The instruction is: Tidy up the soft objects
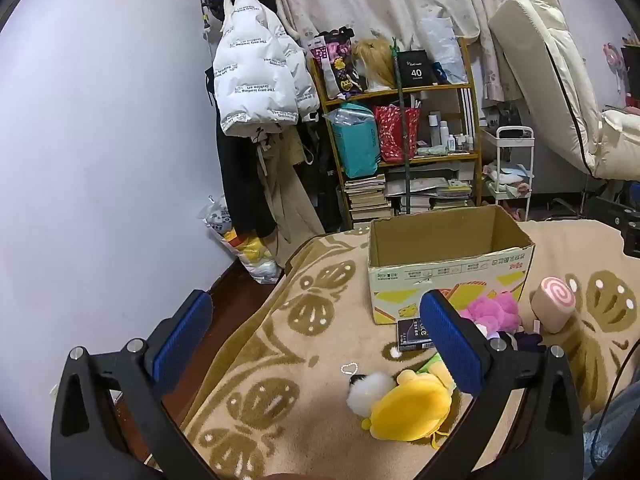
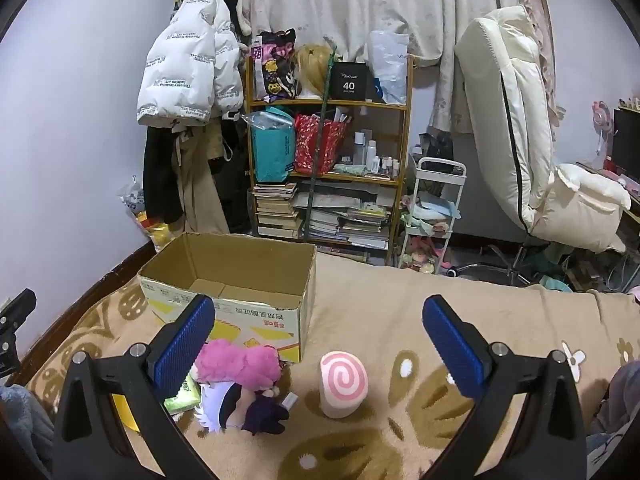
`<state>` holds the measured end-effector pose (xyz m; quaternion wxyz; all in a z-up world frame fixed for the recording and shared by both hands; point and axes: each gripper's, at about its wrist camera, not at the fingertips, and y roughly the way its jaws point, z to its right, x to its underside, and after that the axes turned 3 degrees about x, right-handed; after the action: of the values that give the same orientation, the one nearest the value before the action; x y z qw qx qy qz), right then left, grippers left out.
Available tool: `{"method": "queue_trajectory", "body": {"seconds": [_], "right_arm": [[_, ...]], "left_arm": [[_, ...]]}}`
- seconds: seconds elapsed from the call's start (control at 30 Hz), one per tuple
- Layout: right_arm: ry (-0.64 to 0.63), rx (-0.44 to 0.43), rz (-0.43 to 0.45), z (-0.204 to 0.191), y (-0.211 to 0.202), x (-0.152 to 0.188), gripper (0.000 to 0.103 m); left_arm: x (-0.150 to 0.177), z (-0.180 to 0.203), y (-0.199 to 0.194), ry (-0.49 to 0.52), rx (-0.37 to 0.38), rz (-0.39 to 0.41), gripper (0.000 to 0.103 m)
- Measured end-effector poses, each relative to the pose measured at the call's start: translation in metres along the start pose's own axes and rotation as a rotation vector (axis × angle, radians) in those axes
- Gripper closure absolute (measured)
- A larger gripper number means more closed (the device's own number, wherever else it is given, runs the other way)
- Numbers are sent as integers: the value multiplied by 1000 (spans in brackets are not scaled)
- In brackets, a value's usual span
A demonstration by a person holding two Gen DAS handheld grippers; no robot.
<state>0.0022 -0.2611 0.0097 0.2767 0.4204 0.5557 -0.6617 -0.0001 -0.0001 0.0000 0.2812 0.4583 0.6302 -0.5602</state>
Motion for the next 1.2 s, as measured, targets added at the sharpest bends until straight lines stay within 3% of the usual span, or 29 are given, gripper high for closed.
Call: {"method": "queue_trajectory", "body": {"seconds": [1.2], "right_arm": [[-9, 5, -8, -1, 0, 0, 0]], "left_arm": [[6, 0, 9, -26, 20, -25, 1]]}}
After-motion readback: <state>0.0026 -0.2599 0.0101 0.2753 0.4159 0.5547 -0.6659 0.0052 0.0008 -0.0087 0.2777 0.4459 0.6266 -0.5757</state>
